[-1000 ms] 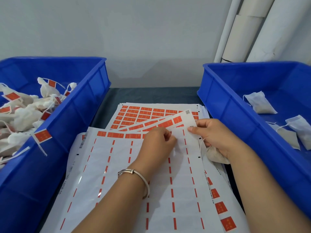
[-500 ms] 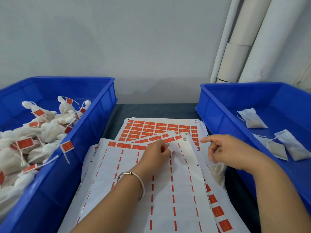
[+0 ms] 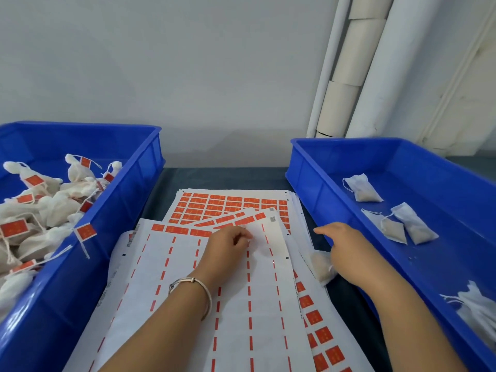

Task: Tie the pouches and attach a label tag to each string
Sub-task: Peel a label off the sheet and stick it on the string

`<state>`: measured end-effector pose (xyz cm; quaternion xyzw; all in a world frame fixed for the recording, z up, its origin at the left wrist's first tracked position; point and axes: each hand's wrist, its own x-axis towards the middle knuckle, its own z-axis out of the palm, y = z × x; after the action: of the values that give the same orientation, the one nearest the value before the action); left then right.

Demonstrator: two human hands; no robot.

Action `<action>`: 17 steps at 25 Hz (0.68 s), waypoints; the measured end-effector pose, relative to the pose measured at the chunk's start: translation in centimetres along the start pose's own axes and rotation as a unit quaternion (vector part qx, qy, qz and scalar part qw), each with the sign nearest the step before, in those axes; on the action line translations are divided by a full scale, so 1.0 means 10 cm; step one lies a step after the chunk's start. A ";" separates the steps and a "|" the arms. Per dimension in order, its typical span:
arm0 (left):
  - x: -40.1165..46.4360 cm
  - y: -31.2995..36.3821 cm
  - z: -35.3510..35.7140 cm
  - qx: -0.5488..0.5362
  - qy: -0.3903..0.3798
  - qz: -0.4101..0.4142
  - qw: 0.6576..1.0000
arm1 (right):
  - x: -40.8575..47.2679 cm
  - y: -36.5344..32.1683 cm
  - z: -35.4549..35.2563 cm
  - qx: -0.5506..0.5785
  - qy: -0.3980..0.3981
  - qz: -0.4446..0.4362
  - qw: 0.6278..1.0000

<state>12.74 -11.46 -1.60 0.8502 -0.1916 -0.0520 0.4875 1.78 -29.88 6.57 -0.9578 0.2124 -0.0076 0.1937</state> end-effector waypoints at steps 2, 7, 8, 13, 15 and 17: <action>0.00 -0.02 0.00 -0.005 0.005 -0.003 1.000 | -0.07 0.06 -0.02 -0.001 0.005 0.043 0.999; -0.01 -0.06 0.02 -0.042 0.012 -0.024 0.999 | -0.44 0.19 0.17 -0.063 -0.001 0.150 0.987; -0.01 -0.06 0.03 -0.042 0.016 -0.025 0.999 | -0.48 0.22 0.24 -0.043 0.041 0.151 0.987; 0.02 -0.07 0.04 -0.030 0.051 -0.033 0.998 | -0.29 0.19 0.31 -0.117 0.046 0.129 0.984; 0.02 -0.08 0.03 -0.049 0.049 -0.037 0.997 | -0.19 0.11 0.28 -0.168 -0.003 0.141 0.976; 0.03 -0.08 0.02 -0.073 0.045 -0.040 0.995 | -0.13 0.06 0.27 -0.208 -0.057 0.164 0.963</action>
<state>13.21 -11.38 -2.37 0.8207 -0.1308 -0.0474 0.5541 0.64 -28.85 3.89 -0.9278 0.3520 0.1235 0.0004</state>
